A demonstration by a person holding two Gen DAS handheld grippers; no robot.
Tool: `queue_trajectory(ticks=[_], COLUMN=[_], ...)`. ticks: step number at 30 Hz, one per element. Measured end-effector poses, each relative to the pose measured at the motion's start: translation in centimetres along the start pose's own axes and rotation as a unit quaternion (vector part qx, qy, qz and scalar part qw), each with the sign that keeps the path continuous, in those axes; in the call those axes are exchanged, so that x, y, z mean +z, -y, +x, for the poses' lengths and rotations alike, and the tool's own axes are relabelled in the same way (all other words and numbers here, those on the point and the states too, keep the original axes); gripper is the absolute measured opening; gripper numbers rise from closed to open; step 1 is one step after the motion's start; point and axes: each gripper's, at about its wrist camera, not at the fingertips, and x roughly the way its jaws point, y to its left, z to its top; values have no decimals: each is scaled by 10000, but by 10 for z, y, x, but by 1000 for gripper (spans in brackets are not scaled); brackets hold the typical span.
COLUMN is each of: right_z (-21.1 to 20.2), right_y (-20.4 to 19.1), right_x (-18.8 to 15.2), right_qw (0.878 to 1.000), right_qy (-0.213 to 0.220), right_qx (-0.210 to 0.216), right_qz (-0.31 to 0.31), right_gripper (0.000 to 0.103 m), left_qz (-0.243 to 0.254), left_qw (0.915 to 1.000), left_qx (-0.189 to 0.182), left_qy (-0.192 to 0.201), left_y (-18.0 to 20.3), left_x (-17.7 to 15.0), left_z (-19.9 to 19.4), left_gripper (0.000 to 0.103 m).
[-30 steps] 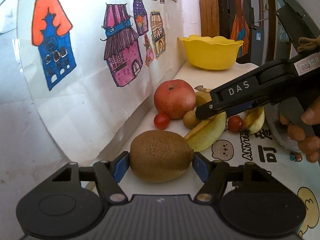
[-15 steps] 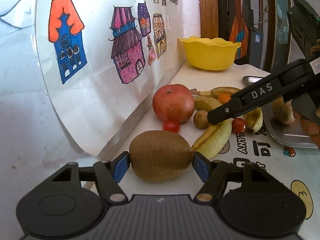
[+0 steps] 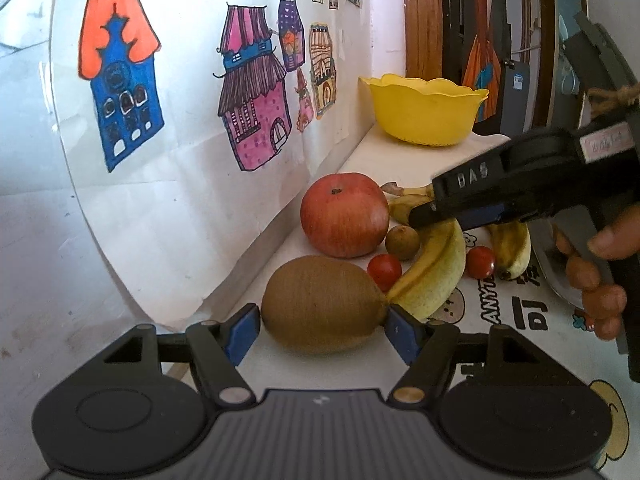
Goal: Organize fruits
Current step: 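Grasp the banana with the right tool while the left tool holds the kiwi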
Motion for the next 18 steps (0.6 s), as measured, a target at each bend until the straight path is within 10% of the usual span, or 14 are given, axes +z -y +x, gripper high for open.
queue_trajectory(ticks=[18], right_z=[-27], right_y=[2], right_x=[-15], right_qw=[9941], right_qy=[-592], right_qx=[616], right_qz=[-661], right_gripper=[44], left_qz=[9], left_qw=[9997], left_qx=[-257], left_qy=[-32], left_y=[-8], left_x=[-26], left_z=[-45], left_gripper=[75])
